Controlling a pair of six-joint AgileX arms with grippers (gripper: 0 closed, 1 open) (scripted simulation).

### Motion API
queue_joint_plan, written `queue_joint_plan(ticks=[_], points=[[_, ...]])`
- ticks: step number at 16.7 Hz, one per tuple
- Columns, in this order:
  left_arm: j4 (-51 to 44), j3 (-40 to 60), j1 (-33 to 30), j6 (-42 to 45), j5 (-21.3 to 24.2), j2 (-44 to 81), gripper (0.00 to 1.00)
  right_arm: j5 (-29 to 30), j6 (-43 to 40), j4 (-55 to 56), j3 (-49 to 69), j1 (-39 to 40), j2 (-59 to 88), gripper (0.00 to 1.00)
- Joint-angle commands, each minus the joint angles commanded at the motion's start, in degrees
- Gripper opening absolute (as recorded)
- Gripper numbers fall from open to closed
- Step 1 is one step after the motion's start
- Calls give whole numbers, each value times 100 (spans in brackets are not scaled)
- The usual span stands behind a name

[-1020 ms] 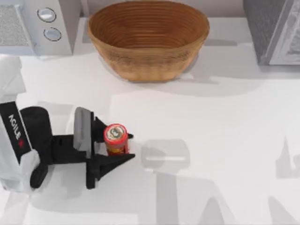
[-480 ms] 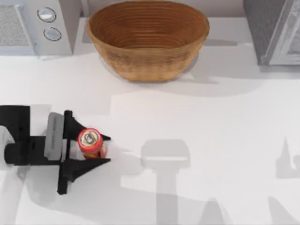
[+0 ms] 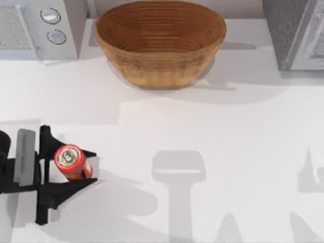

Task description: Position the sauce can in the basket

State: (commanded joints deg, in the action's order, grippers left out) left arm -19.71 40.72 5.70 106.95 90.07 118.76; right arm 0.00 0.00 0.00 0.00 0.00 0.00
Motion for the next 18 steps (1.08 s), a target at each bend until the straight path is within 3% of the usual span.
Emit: queue_joint_plan(ticks=[5, 9, 13, 18], points=[[-2711, -98, 284, 1832, -11, -516, 0, 0, 0, 0, 0, 0, 0, 100], [-4239, -163, 425, 2778, -120, -776, 0, 0, 0, 0, 0, 0, 0, 100], [-4952, -200, 487, 3174, -248, -911, 0, 0, 0, 0, 0, 0, 0, 100], [-5005, -203, 491, 3200, -261, -922, 0, 0, 0, 0, 0, 0, 0, 100]])
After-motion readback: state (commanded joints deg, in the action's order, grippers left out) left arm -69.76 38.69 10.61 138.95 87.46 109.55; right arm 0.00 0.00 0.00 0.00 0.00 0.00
